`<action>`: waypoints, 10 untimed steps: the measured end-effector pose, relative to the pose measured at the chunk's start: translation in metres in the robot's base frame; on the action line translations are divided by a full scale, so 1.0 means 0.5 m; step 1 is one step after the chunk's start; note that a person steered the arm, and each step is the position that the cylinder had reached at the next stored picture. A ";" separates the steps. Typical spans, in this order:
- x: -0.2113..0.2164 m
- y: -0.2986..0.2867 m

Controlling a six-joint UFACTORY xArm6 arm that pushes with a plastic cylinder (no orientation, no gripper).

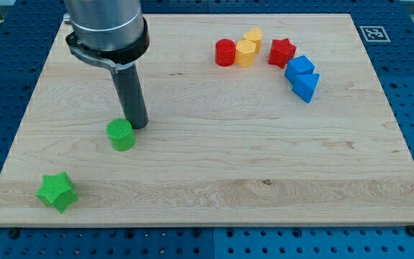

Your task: Place the arm left to the blue triangle

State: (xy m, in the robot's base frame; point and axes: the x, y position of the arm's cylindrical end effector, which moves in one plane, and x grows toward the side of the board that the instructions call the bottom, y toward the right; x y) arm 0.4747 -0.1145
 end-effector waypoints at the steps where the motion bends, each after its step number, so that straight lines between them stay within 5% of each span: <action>1: 0.015 0.000; 7: -0.046 0.157; 10: -0.096 0.373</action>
State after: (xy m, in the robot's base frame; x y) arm 0.4265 0.0717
